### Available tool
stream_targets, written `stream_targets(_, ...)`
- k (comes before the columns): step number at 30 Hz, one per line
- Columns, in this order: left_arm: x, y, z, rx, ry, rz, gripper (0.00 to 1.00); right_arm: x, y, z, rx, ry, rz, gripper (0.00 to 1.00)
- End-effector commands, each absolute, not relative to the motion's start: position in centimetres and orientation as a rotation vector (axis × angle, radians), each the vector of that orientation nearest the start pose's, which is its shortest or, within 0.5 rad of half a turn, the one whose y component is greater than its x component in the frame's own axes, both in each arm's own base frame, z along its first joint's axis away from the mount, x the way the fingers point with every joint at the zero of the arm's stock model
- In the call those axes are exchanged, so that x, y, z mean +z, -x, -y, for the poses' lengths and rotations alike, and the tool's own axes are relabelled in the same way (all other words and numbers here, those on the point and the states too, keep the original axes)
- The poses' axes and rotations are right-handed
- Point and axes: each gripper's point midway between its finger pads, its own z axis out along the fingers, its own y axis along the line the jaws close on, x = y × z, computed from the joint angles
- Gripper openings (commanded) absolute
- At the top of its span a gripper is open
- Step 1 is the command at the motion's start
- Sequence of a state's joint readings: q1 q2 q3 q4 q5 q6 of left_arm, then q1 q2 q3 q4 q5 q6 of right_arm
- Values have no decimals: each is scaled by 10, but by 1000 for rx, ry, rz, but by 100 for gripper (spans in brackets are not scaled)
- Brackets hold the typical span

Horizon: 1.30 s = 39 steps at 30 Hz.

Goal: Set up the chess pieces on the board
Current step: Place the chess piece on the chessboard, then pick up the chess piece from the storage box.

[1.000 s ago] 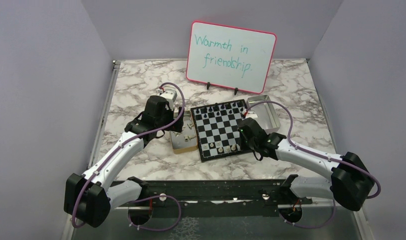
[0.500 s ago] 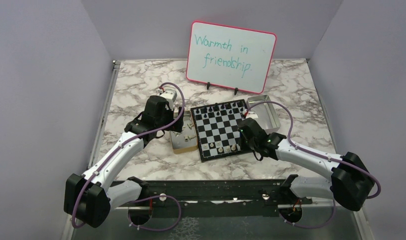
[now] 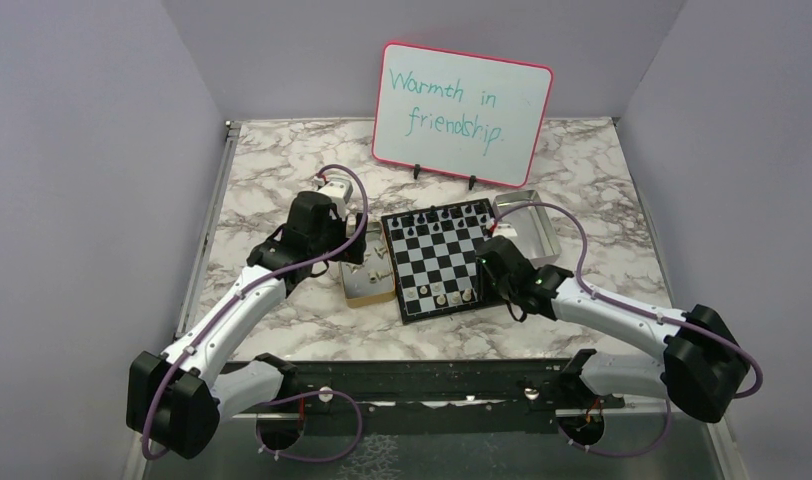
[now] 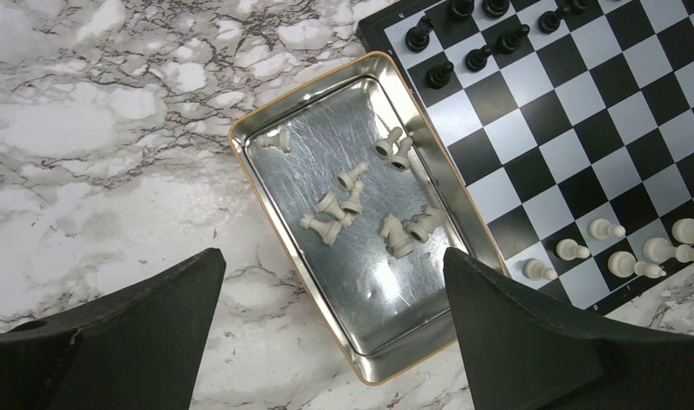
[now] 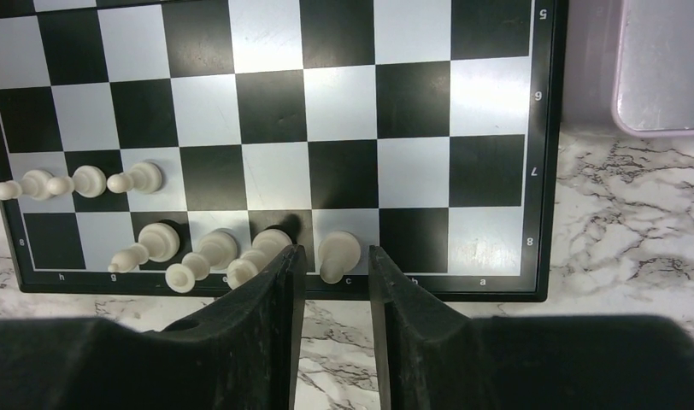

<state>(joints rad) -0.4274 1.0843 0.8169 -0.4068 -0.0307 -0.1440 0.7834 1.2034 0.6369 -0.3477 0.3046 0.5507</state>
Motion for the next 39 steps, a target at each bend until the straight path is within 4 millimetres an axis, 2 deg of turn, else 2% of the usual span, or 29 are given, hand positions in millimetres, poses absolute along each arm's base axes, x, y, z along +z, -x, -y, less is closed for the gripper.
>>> stream_targets(1,156,-291,124,-221,-271,-2235,99,88,-236,-182,236,110,-2379,39)
stream_targets(4,160,-290,127,-240,-273,-2254,99,100,-237,-183,255,105,-2363,42)
stream_targets(7,166,-286,143,-344,-307,-2265,97,116,-237,-182,275,101,-2338,47)
stream_targets(12,165,-281,169,-509,-349,-2310,77,153,-235,-185,350,114,-2267,58)
stream_targets(19,125,-292,175,-477,-376,-2447,50,202,-228,-188,482,149,-2138,62)
stream_targets(22,108,-304,169,-393,-335,-2505,41,216,-226,-187,515,143,-2093,62)
stream_targets(26,90,-308,165,-339,-286,-2565,37,225,-223,-183,525,155,-2057,62)
stream_targets(30,76,-312,162,-295,-308,-2601,34,228,-221,-178,511,163,-2054,62)
stream_targets(39,64,-335,157,-184,-335,-2596,32,237,-216,-175,542,156,-2016,62)
